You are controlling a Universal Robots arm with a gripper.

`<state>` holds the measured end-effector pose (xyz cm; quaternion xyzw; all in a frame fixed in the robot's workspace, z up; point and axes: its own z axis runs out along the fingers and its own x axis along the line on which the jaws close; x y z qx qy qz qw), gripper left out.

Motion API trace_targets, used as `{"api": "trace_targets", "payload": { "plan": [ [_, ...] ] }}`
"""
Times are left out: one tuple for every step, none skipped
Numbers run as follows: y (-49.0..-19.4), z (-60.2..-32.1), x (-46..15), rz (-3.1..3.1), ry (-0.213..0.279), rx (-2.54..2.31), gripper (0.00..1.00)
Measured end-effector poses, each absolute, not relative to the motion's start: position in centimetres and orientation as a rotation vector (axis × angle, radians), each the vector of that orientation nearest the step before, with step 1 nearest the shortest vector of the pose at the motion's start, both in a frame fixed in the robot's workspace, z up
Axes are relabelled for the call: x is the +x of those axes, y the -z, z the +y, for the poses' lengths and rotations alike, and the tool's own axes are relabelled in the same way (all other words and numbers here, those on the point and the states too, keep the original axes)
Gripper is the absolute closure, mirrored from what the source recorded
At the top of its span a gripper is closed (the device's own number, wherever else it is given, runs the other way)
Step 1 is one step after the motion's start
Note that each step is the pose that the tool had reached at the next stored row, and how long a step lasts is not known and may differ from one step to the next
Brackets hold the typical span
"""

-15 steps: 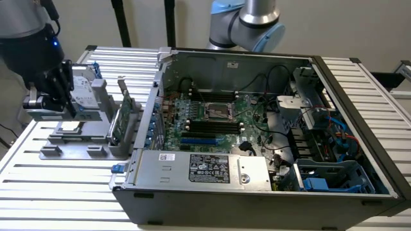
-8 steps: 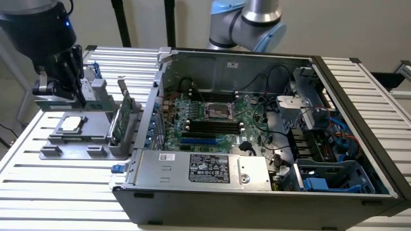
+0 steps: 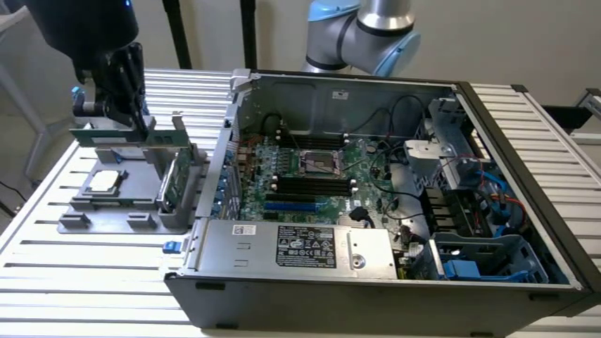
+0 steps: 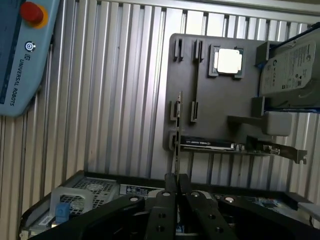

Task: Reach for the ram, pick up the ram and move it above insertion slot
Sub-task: 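Pick up the ram and move it above insertion slot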

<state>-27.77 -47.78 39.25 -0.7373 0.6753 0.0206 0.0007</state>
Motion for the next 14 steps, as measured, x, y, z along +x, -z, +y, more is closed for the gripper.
{"api": "trace_targets", "payload": {
  "plan": [
    [-39.4,-47.8,-27.3,2.119,-0.067,-2.314,0.86],
    [-39.4,-47.8,-26.9,2.117,-0.071,-2.312,0.86],
    [-39.5,-47.8,-26.4,2.115,-0.075,-2.31,0.86],
    [-39.5,-47.8,-26.0,2.113,-0.078,-2.308,0.86],
    [-39.5,-47.8,-25.5,2.112,-0.081,-2.307,0.86],
    [-39.5,-47.8,-25.0,2.111,-0.084,-2.305,0.86],
    [-39.5,-47.8,-24.6,2.11,-0.086,-2.304,0.86],
    [-39.5,-47.8,-24.1,2.108,-0.088,-2.303,0.86],
    [-39.5,-47.8,-23.7,2.107,-0.09,-2.302,0.86],
    [-39.5,-47.8,-23.2,2.106,-0.092,-2.301,0.86],
    [-39.5,-47.8,-22.8,2.106,-0.094,-2.3,0.86],
    [-39.5,-47.8,-22.3,2.105,-0.095,-2.299,0.86],
    [-39.5,-47.8,-21.9,2.104,-0.096,-2.298,0.86],
    [-39.5,-47.8,-21.4,2.103,-0.098,-2.298,0.86]
  ]
}}
